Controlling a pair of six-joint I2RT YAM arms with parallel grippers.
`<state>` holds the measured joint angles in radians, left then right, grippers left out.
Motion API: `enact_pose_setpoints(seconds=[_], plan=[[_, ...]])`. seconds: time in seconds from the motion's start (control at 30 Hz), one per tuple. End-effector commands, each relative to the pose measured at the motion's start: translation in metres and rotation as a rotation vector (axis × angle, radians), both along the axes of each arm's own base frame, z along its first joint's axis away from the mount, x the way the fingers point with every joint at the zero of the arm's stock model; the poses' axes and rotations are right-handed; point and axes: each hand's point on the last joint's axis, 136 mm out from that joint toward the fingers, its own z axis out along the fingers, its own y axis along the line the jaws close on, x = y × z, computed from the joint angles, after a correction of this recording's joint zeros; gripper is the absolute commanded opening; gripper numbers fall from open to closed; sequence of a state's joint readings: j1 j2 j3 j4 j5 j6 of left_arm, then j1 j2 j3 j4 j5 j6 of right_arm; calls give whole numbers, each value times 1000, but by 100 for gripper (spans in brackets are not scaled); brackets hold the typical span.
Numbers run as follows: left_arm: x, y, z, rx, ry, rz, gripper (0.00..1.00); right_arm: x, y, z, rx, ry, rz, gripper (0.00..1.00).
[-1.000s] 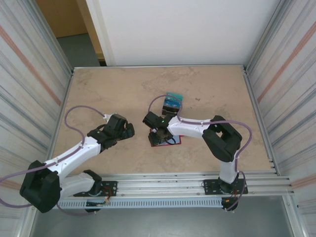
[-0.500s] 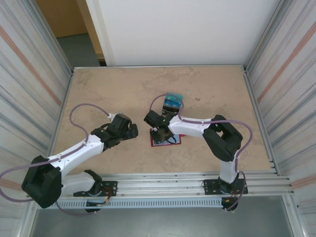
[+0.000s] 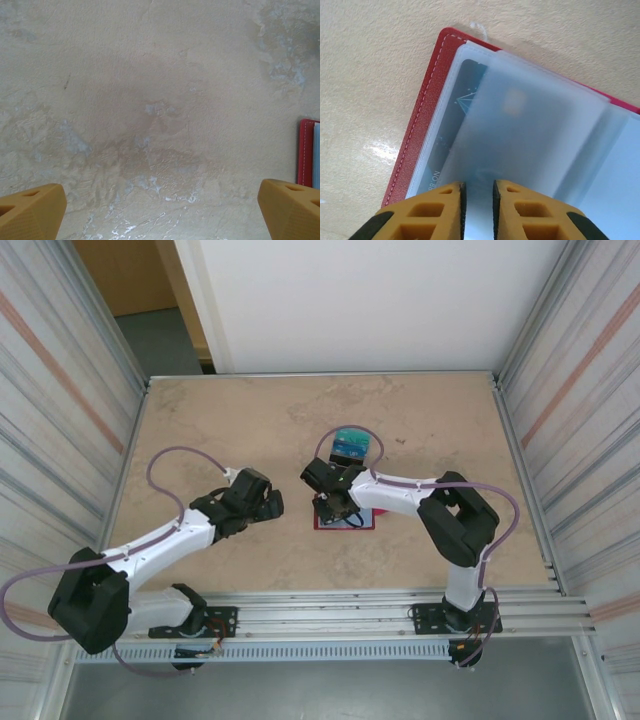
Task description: Take the credit cards out of the card holder
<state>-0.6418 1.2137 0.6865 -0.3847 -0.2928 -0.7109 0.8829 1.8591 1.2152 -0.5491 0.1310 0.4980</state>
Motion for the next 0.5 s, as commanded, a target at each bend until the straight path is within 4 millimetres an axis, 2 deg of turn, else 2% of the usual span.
enact_pose_setpoints(seconds=[0.0, 0.2, 0.47], plan=[[9, -3, 11, 2, -40, 7, 99, -3, 6, 17, 69, -8, -15, 28], [9, -3, 10, 6, -35, 6, 99, -8, 16, 12, 76, 11, 0, 33], [8, -3, 9, 7, -31, 6, 99, -9, 11, -4, 50, 46, -13, 45]])
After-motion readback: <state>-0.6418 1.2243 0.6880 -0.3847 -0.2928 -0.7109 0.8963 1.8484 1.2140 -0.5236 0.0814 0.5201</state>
